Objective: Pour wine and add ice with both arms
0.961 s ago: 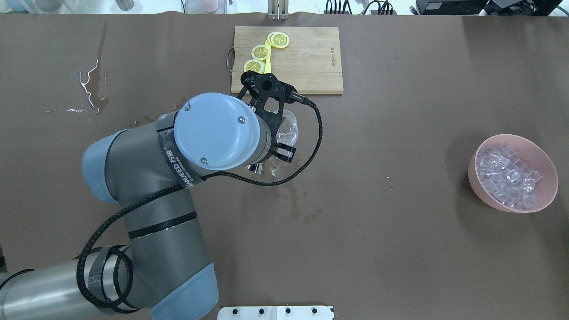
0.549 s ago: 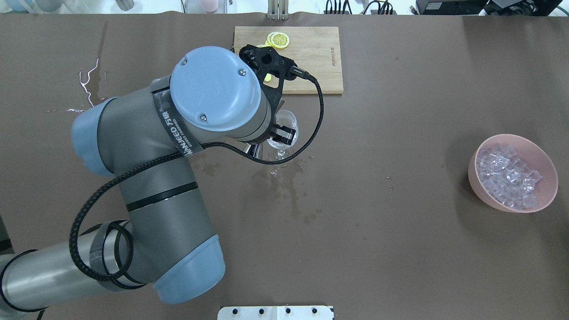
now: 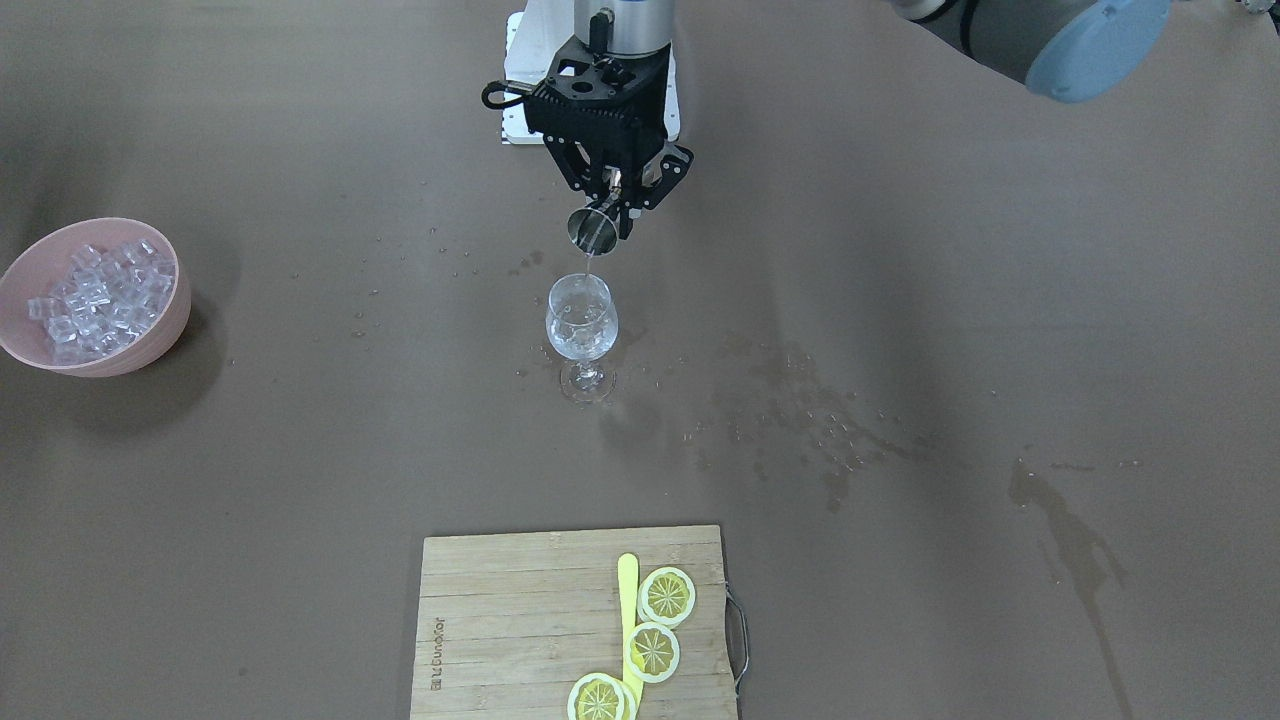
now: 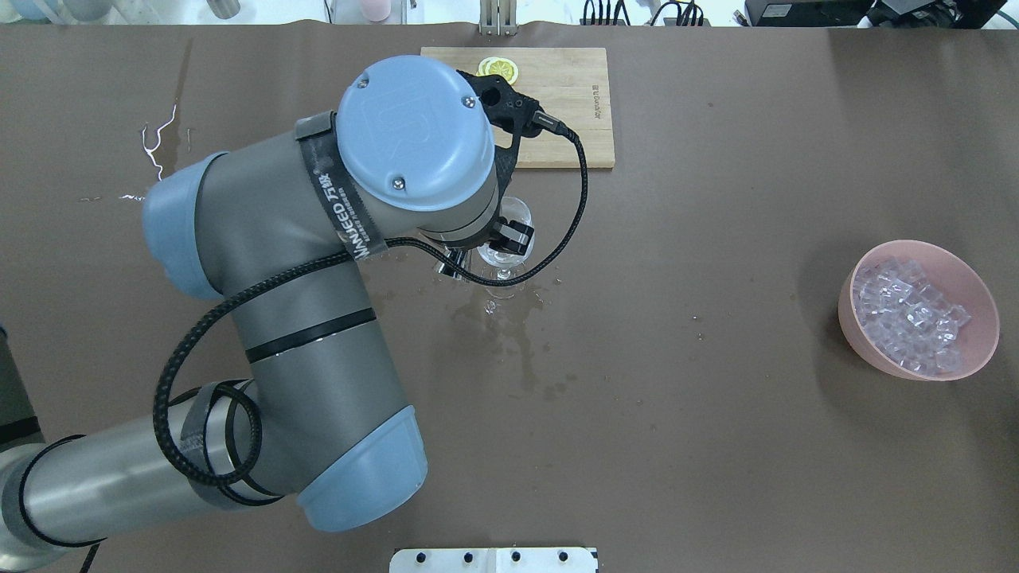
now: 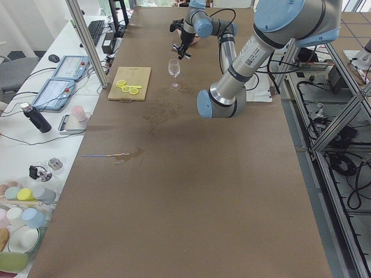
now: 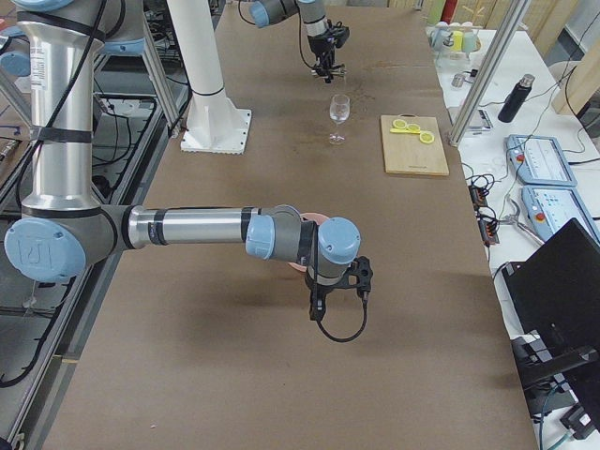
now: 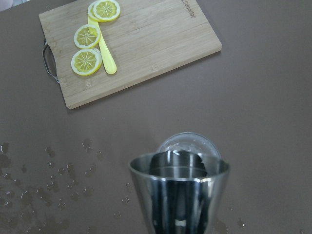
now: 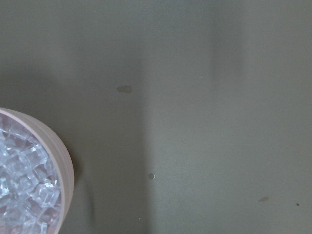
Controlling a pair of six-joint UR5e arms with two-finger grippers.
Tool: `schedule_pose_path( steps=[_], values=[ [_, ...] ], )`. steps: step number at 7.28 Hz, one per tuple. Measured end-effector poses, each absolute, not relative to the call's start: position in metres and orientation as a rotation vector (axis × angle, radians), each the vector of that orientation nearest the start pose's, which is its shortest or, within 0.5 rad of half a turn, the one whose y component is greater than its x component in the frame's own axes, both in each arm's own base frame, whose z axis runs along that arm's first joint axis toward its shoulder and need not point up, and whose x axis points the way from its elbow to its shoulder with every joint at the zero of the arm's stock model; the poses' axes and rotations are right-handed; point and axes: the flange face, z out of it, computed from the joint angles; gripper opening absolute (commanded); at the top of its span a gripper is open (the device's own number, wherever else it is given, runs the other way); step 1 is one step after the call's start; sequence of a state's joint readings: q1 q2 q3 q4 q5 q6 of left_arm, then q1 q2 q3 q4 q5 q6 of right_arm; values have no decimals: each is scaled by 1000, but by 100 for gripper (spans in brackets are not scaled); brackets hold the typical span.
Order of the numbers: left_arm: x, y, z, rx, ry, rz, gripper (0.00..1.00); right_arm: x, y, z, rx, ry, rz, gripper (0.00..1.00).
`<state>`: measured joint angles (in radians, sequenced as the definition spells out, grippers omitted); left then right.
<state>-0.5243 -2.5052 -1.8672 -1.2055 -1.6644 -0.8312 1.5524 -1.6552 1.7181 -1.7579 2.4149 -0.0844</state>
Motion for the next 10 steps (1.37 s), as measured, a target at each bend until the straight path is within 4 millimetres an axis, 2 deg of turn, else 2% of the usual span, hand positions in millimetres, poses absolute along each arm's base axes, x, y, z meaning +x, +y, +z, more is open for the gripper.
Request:
schedule_pose_path(
  steps=[6,10],
  values=[
    [482,-423,6,337,592,385,0,50,-447,640,-92,-846,-44,100],
    [477,-428,9,295,519,442,0,51,-447,640,-91,-846,-43,100]
  ],
)
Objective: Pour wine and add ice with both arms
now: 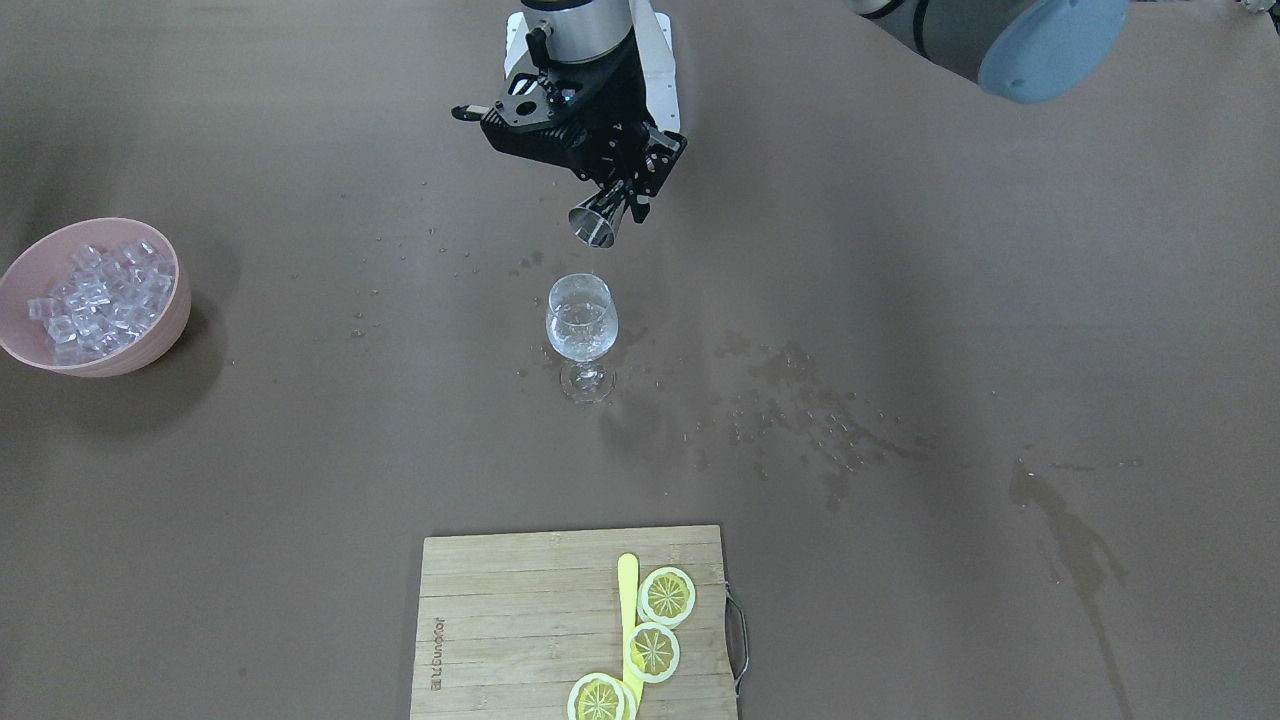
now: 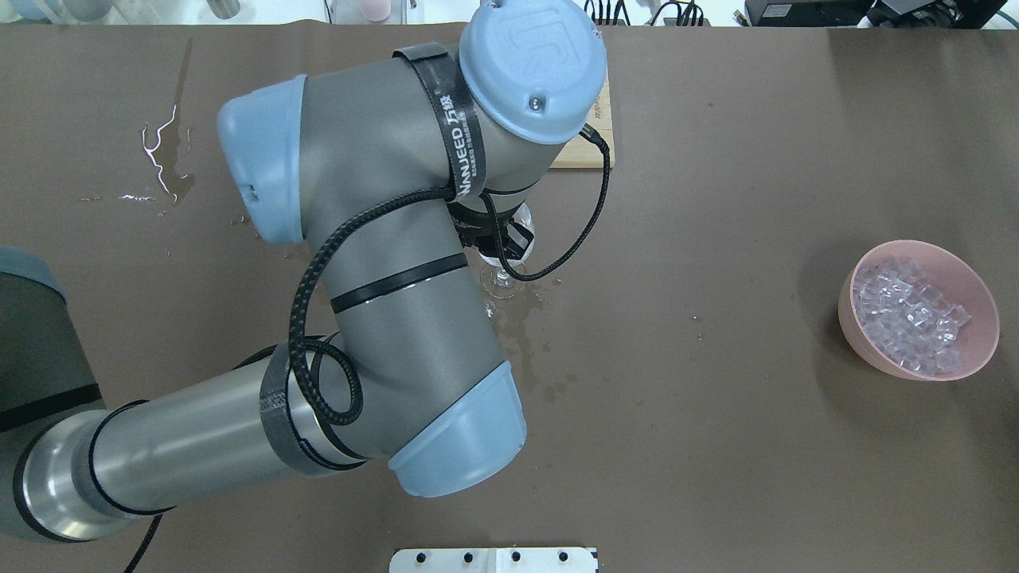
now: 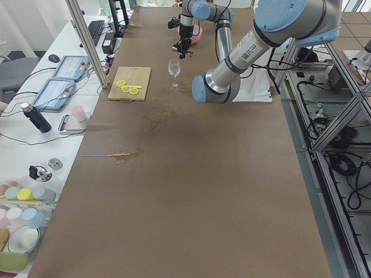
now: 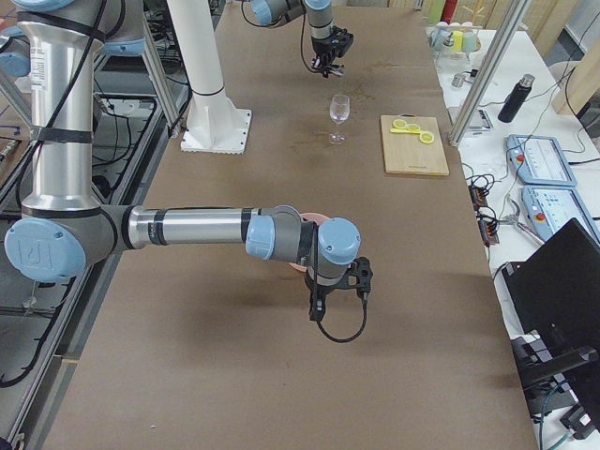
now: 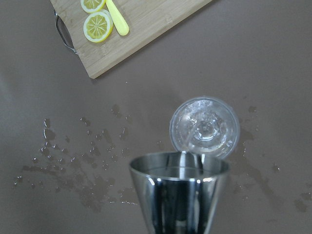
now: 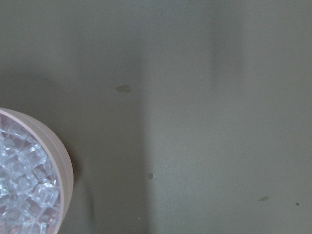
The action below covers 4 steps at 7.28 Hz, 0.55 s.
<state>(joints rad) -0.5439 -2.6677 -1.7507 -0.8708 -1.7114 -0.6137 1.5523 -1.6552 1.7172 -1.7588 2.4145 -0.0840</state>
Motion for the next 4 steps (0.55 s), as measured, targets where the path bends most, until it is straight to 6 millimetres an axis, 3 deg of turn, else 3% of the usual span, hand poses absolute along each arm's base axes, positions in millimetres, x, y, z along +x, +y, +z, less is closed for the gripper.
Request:
schedule_pose_path(
  steps=[2,4],
  values=[
    [474,-427,10,289,514,449,0,51,-447,640,-90,-846,-43,100],
    [453,-426,6,323,556,423,0,51,-448,639,-87,-846,-44,100]
  ],
)
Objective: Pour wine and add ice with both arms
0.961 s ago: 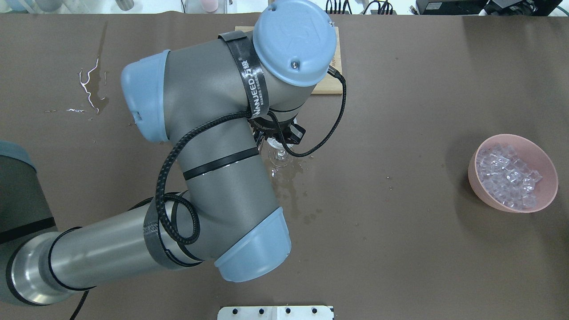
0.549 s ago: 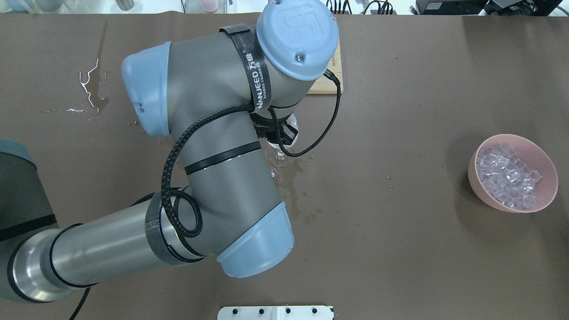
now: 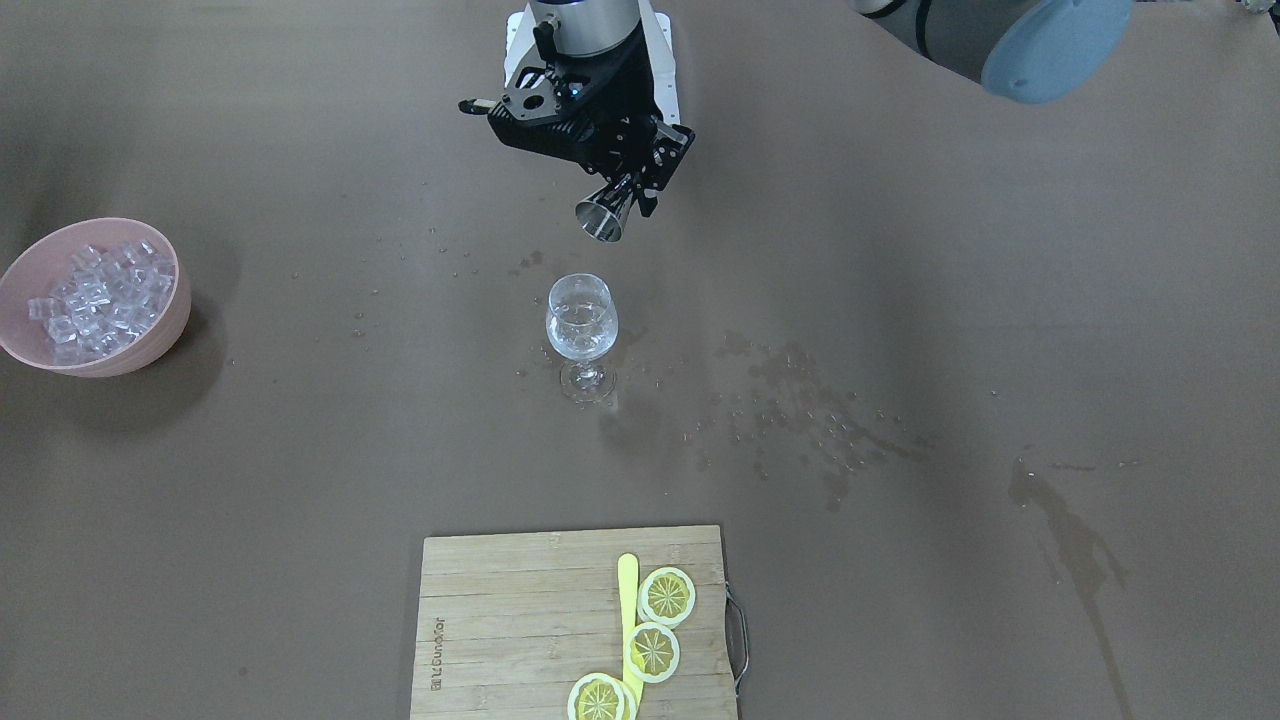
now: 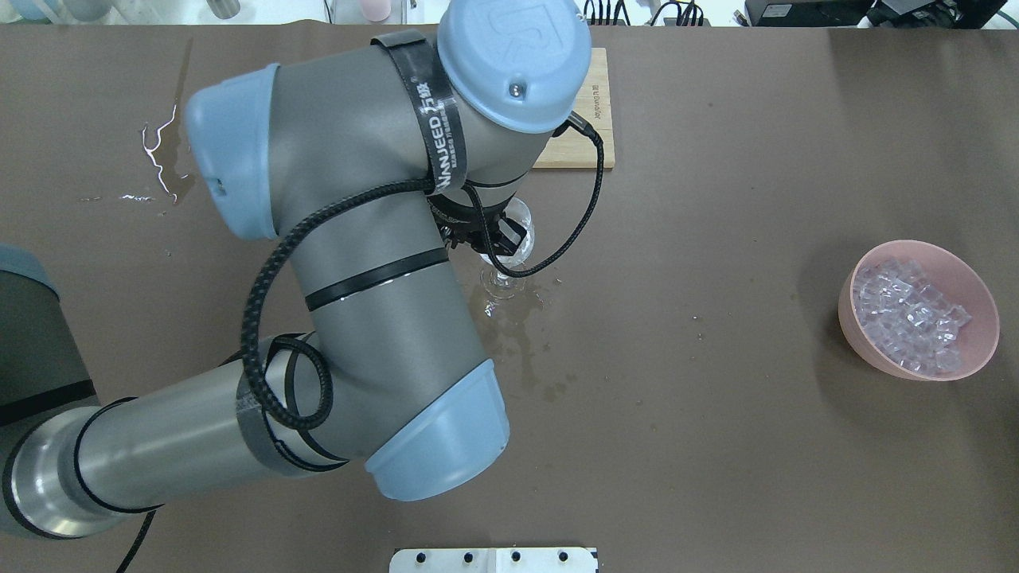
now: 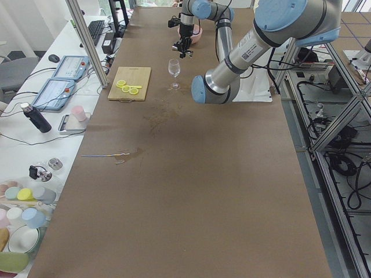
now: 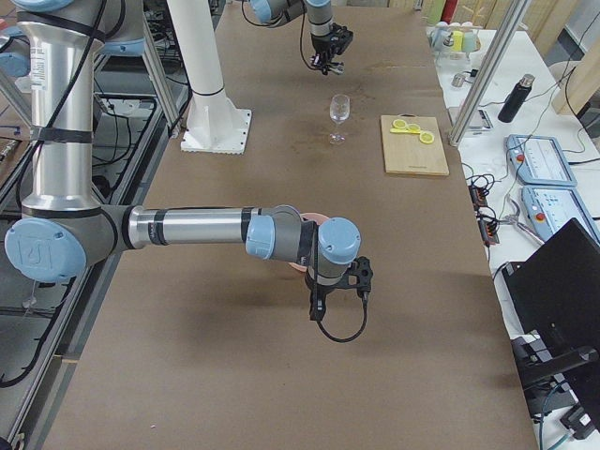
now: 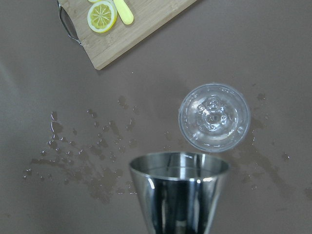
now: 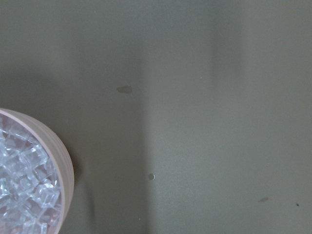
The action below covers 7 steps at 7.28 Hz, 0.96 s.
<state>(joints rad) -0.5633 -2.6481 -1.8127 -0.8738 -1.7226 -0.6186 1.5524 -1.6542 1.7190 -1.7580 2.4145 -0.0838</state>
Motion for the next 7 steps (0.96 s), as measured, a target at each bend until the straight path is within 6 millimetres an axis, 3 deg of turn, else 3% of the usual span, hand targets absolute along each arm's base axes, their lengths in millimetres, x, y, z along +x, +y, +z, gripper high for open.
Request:
schedule_pose_path(
  steps=[1,4,7],
  values=[
    [439,-427,14,349,587,380,0,51,-448,636,-83,-846,-46,100],
    [401,-440,78,405,701,127,0,51,-449,625,-62,-848,-53,100],
    [329,-438,147,557,727,-119,0,51,-449,619,-51,-846,-58,100]
  ],
)
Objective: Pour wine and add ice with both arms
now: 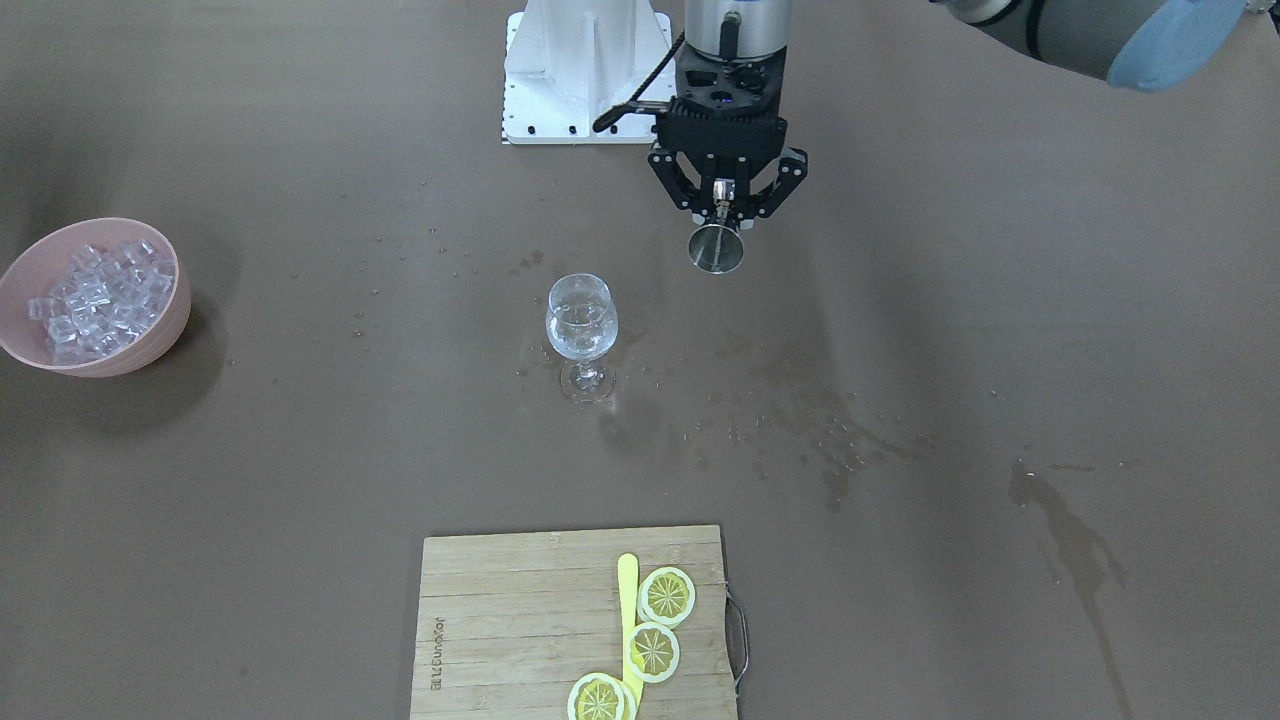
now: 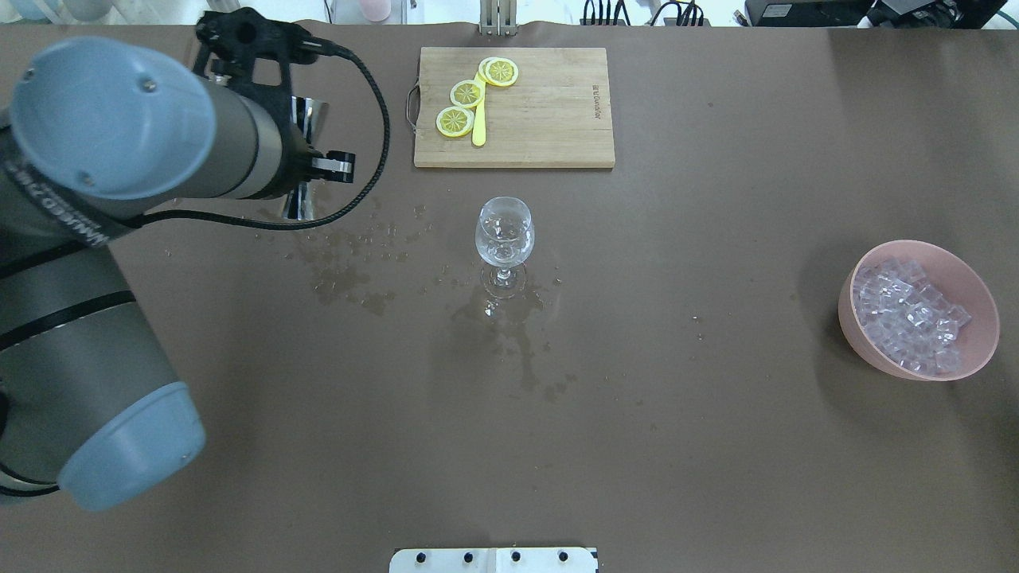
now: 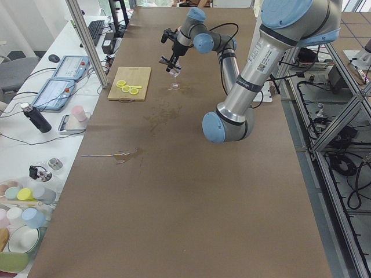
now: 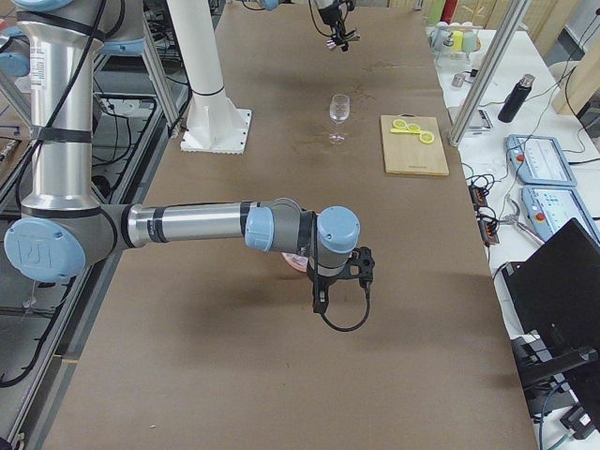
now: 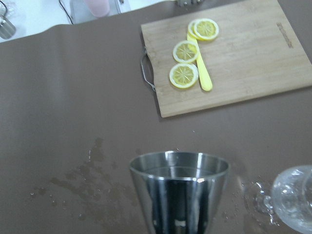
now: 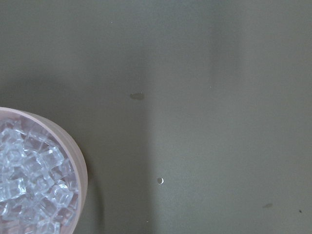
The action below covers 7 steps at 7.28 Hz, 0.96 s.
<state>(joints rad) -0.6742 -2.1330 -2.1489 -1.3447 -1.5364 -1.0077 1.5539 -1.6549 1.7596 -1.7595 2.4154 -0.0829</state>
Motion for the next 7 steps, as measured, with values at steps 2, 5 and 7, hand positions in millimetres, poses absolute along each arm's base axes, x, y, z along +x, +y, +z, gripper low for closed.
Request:
schedule_pose_path(
  steps=[2,5,7],
  values=[
    [293,-435,195,638,722,-282,0,51,-450,618,-48,-847,-60,100],
    [256,-430,287,764,730,-537,0,51,-449,617,-48,-846,-60,100],
    [254,-430,339,838,685,-683,0,51,-450,617,-47,-847,-60,100]
  ],
)
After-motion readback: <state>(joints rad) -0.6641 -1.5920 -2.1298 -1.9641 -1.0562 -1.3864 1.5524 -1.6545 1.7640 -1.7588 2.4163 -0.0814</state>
